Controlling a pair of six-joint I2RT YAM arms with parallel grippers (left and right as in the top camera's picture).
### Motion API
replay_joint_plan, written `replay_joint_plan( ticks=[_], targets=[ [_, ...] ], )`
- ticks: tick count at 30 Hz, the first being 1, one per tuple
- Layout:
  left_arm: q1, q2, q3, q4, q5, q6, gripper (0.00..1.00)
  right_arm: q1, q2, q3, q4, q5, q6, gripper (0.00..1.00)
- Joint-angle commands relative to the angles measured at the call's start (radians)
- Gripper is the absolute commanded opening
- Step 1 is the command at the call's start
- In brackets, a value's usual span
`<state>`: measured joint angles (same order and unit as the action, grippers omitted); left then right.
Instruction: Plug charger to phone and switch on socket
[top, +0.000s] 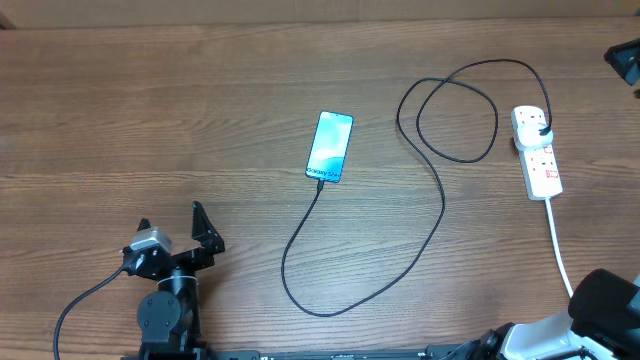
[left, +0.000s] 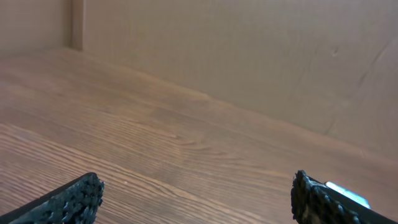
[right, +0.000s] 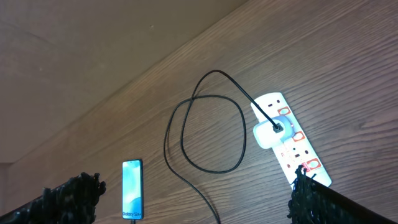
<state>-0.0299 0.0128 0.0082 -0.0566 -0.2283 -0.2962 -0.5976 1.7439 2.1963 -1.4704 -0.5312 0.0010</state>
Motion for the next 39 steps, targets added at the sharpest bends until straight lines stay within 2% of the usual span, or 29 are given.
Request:
replay_joint_plan(
  ticks=[1, 11, 19, 26, 39],
  targets=[
    [0.011, -0.010, -0.003, -0.005, 0.021, 0.141, 1.00, 0.002, -0.008, -0.003, 0.002, -0.001, -0.001, 1.00],
    [0.011, -0.010, -0.003, -0.006, 0.024, 0.149, 1.00, 0.002, -0.008, -0.003, 0.002, -0.002, -0.001, 1.00],
    [0.011, -0.010, -0.002, -0.016, 0.098, 0.197, 1.00, 0.002, -0.008, -0.003, 0.002, -0.001, -0.001, 1.00],
    [0.011, -0.010, -0.002, -0.023, 0.150, 0.291, 1.00, 0.002, -0.008, -0.003, 0.002, -0.002, -0.001, 1.00],
    [0.011, -0.009, -0.002, -0.016, 0.151, 0.290, 1.00, 0.002, -0.008, -0.003, 0.002, -0.001, -0.001, 1.00]
  ],
)
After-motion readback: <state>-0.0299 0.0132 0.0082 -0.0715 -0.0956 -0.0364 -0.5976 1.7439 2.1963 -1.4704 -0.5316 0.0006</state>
